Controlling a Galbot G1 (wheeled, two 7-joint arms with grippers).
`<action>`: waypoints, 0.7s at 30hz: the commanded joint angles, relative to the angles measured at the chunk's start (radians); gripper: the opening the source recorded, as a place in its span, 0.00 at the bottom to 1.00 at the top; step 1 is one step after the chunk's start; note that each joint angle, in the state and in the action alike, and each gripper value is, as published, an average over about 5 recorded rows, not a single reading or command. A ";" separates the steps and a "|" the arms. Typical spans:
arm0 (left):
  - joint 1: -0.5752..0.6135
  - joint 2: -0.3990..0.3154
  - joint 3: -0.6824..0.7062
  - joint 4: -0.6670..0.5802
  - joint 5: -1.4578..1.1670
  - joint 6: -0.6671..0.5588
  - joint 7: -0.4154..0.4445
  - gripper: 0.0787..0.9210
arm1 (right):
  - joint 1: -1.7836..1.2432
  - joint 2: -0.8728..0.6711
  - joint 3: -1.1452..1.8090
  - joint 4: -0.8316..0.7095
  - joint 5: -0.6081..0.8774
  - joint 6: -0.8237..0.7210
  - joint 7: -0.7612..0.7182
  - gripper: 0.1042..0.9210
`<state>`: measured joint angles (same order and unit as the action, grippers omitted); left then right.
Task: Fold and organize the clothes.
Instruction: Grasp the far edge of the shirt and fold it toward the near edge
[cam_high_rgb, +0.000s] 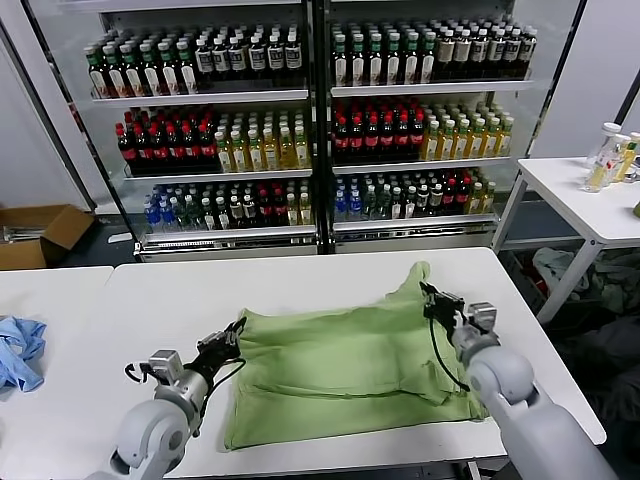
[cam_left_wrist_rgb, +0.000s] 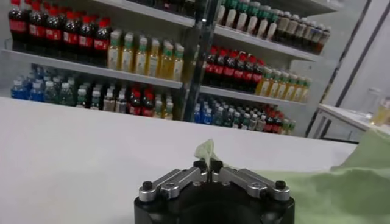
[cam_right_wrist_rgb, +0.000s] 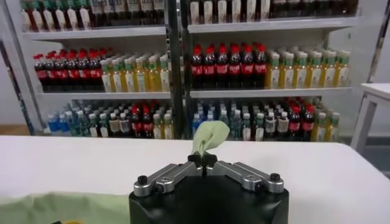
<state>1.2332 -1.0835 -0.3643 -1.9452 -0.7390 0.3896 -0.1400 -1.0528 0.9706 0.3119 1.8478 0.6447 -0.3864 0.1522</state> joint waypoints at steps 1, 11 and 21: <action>0.177 0.009 -0.030 -0.138 0.051 0.009 0.011 0.03 | -0.297 -0.030 0.178 0.245 -0.001 -0.019 0.014 0.01; 0.209 0.005 -0.011 -0.135 0.182 0.008 0.010 0.03 | -0.458 0.042 0.223 0.284 -0.063 -0.056 0.047 0.01; 0.204 -0.015 0.014 -0.090 0.289 -0.004 0.009 0.04 | -0.436 0.080 0.167 0.239 -0.143 -0.114 0.075 0.06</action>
<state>1.4058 -1.0895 -0.3582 -2.0442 -0.5652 0.3934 -0.1280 -1.4294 1.0288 0.4743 2.0673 0.5556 -0.4634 0.2123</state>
